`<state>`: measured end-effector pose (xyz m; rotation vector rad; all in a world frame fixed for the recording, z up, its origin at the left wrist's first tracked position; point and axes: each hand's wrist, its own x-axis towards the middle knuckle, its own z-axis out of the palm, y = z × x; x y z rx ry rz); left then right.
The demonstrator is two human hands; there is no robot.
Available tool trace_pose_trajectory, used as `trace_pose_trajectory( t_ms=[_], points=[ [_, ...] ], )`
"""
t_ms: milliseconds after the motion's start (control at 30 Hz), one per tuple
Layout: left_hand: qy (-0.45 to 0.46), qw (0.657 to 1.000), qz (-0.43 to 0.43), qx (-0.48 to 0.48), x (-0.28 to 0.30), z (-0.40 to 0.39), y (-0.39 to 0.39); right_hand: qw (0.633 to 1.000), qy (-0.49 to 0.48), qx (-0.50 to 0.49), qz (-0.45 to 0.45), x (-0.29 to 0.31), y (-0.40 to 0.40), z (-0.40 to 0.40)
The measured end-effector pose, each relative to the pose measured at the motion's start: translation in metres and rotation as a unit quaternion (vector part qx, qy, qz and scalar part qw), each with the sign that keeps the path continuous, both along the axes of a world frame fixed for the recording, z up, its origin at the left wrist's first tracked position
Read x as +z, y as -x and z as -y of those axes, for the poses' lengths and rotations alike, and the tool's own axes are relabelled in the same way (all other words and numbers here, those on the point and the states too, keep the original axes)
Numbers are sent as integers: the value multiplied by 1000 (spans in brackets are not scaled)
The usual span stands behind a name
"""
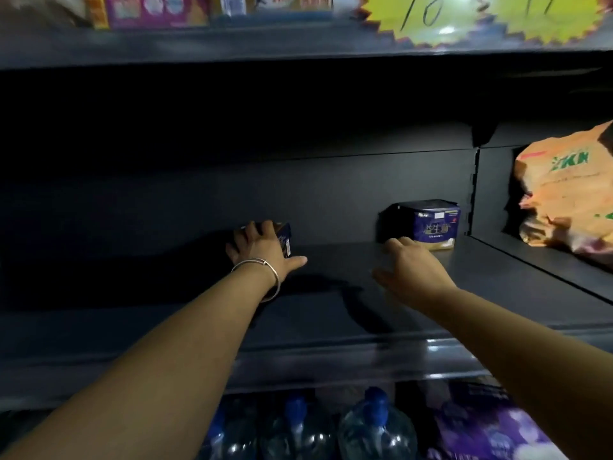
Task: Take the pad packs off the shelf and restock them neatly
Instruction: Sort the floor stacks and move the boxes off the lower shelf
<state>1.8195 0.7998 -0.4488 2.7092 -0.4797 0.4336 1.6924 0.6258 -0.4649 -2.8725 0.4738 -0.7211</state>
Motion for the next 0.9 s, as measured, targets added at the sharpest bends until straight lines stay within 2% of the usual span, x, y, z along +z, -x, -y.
trace_pose_trajectory(
  t_ms=[267,467,600,900],
  points=[
    [15,997,-40,59,-10,16,-60,1000,8,-17,-8,-4,-58,28],
    [123,985,-88,84,-15,19,-82,1000,5,-19,-15,-13,-79,40],
    [148,980,-77,110,-16,24,-85,999,6,-26,-18,-14,-83,49],
    [192,979,-70,-11,-17,102,-53,995,0,-96,-3,-4,-85,91]
  ],
)
